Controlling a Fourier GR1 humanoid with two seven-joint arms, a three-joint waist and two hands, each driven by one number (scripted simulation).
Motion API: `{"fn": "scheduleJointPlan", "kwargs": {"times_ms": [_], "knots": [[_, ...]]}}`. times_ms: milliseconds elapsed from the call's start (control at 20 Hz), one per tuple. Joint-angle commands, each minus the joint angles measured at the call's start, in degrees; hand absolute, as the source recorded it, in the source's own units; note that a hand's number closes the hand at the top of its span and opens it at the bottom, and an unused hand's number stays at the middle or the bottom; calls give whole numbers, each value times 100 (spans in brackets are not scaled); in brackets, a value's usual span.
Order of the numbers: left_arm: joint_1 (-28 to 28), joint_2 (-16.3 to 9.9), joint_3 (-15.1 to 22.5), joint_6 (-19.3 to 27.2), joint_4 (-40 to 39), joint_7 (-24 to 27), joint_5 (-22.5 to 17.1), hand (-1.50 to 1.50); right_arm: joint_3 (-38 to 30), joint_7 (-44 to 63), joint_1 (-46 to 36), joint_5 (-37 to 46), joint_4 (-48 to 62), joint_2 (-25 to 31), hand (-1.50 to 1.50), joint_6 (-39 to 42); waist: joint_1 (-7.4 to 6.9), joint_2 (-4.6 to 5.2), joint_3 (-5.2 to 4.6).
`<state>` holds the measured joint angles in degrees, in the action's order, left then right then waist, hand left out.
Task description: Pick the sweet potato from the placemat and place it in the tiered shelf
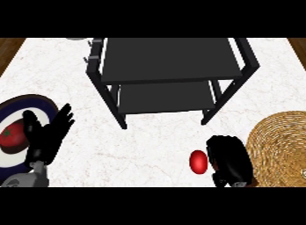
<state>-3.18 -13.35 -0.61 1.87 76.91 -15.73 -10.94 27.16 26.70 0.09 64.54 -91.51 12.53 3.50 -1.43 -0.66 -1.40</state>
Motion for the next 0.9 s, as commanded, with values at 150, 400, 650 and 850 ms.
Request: {"fn": "scheduleJointPlan", "kwargs": {"times_ms": [150,400,650,850], "knots": [[-5,150,142,51,-83,39,102,0,2059,1067,-499,-902,-1090,-1223,150,-510,-94,32,136],[234,103,88,15,-27,131,89,0,2854,3008,-1402,-383,-2292,-1244,150,-794,14,-20,123],[-35,55,-19,32,-79,-40,29,0,2690,4584,-2784,-376,-2906,-1245,150,-161,39,10,114],[106,-117,-98,-139,-27,-52,-39,0,2384,5271,-3513,-490,-3303,-1248,150,315,62,-26,109]]}}
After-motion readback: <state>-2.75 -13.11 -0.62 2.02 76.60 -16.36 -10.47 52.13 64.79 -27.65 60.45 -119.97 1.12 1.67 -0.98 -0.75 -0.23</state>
